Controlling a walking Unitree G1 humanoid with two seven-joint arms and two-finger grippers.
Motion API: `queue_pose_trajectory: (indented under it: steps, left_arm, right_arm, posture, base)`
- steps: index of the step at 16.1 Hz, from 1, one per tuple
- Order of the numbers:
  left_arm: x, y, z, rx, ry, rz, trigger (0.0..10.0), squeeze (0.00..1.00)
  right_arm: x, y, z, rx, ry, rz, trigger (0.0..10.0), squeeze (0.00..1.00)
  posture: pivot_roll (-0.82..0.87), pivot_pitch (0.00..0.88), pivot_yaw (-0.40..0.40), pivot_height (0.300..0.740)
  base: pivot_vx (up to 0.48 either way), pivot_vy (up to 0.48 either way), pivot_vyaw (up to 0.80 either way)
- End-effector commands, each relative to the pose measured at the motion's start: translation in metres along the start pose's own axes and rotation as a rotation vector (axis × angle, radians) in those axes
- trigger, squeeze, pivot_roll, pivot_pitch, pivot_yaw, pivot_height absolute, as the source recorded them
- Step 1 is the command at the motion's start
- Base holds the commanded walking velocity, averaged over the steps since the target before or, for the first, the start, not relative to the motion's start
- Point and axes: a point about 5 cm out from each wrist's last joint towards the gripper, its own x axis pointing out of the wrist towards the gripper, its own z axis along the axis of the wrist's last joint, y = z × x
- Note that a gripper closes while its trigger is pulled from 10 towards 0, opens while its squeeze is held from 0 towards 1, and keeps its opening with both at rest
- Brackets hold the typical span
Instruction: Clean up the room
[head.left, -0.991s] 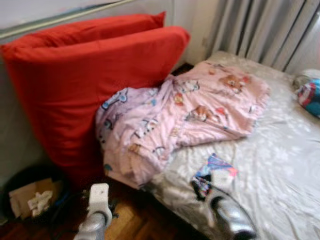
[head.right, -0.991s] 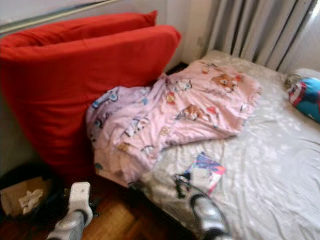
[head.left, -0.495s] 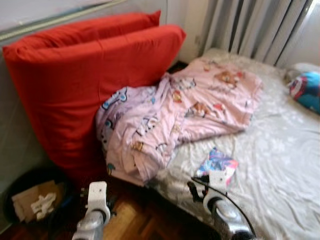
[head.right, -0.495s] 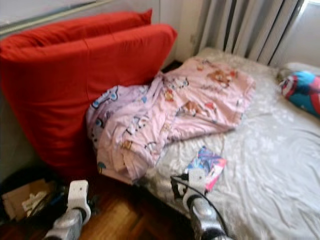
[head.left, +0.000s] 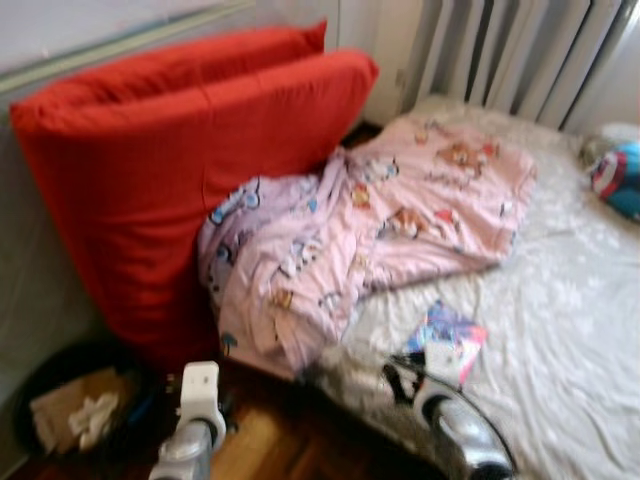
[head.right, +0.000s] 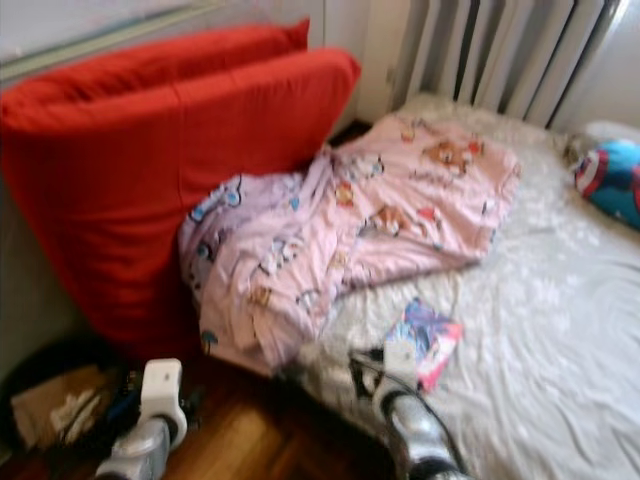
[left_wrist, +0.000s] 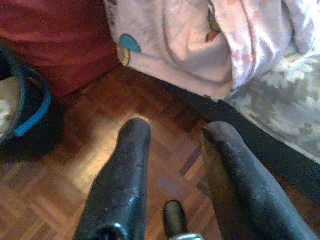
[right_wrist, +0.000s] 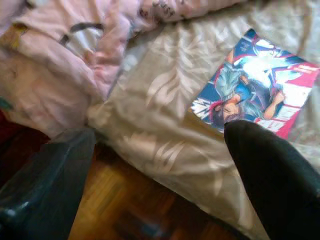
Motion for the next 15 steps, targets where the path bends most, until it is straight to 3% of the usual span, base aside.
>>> queue_pose_trajectory:
  steps: [1, 8, 10, 15]
  left_arm:
    - [-0.001, 0.002, -0.004, 0.010, 0.016, 0.001, 10.0, 0.00]
    - [-0.001, 0.002, -0.004, 0.009, 0.014, -0.001, 10.0, 0.00]
    - [-0.001, 0.002, -0.004, 0.012, 0.011, -0.001, 10.0, 0.00]
    - [0.001, 0.001, 0.008, 0.003, -0.048, -0.013, 10.0, 0.00]
  right_arm:
    - [0.000, 0.003, -0.001, 0.006, 0.004, 0.005, 10.0, 0.00]
    - [0.000, 0.001, 0.000, 0.019, -0.003, -0.026, 10.0, 0.00]
    - [0.000, -0.001, 0.001, 0.017, -0.008, -0.042, 10.0, 0.00]
    - [0.001, -0.015, 0.019, 0.051, -0.107, -0.101, 10.0, 0.00]
  posture:
    - [-0.11, 0.055, -0.033, 0.740]
    - [-0.11, 0.056, -0.035, 0.740]
    - [-0.11, 0.056, -0.035, 0.740]
    - [-0.11, 0.054, -0.036, 0.740]
  base:
    - [0.277, 0.000, 0.00]
    - [0.284, 0.000, 0.00]
    - [0.264, 0.000, -0.49]
    - [0.000, 0.000, 0.00]
